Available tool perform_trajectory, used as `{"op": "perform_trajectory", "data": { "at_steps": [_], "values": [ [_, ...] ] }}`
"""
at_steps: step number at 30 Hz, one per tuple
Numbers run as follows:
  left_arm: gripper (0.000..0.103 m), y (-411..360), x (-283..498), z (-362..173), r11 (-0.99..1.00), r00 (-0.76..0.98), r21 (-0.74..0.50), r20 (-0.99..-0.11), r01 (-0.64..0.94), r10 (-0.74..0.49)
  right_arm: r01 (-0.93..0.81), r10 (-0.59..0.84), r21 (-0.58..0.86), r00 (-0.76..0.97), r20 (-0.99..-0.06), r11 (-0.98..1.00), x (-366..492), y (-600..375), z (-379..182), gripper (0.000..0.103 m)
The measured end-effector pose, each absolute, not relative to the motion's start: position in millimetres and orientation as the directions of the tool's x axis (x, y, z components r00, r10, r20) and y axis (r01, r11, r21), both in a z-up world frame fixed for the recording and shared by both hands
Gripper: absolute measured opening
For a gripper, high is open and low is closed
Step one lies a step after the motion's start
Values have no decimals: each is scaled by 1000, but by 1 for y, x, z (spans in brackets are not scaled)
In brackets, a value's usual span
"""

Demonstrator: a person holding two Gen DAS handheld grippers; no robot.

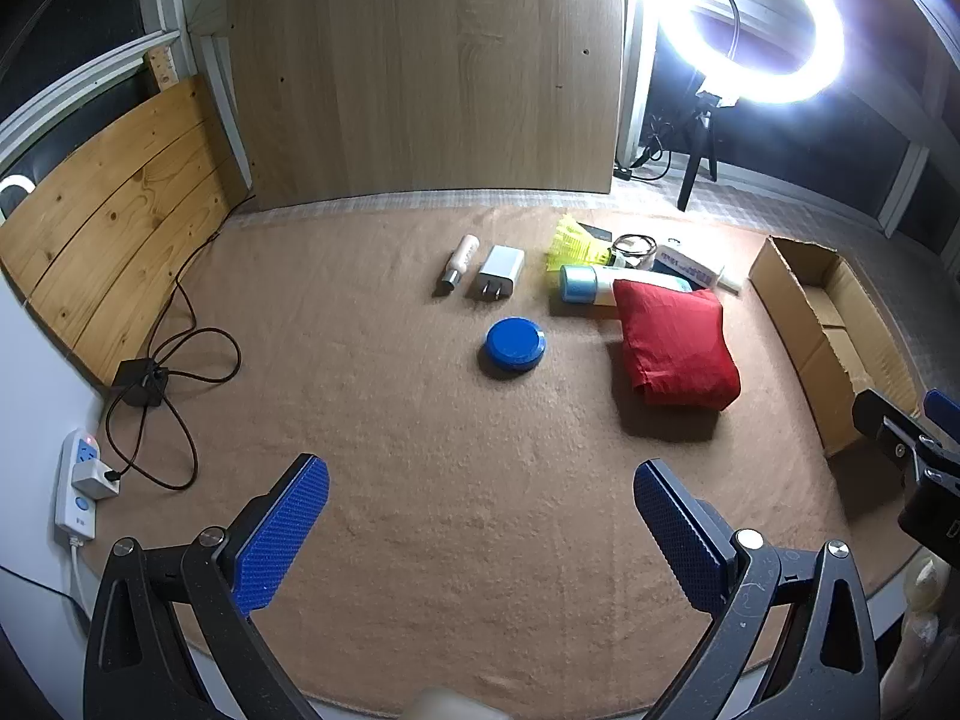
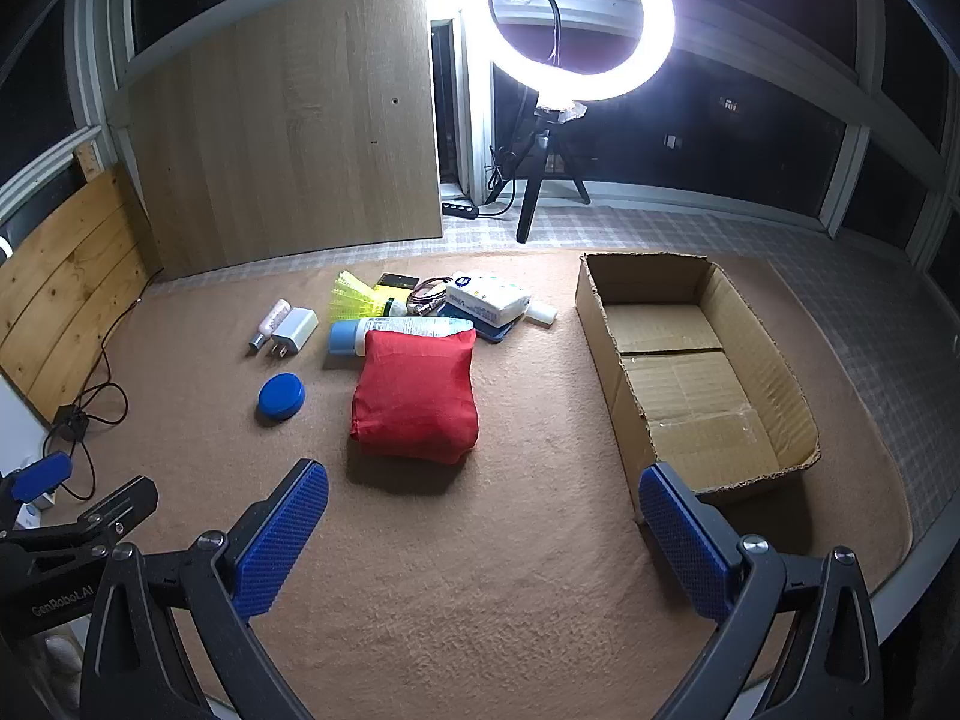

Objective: Organize objects
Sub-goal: 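Move the right tool toward the red cushion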

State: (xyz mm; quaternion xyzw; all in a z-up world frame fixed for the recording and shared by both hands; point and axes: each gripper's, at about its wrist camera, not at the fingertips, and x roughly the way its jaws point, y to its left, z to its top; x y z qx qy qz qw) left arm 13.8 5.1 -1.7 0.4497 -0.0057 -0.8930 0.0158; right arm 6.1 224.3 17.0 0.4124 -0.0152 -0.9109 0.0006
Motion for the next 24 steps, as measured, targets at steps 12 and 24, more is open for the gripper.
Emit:
{"op": "perform_trajectory", "data": {
  "at_steps": [12, 24],
  "values": [
    [103, 6, 9, -2, -1000, -591, 23, -806, 14, -27, -10, -14, 27, -651, -759, -1000, 1, 222, 14, 102],
    [103, 9, 4, -4, -1000, -590, 30, -807, 9, -29, -11, -15, 29, -643, -765, -1000, -4, 222, 11, 102]
  ]
}}
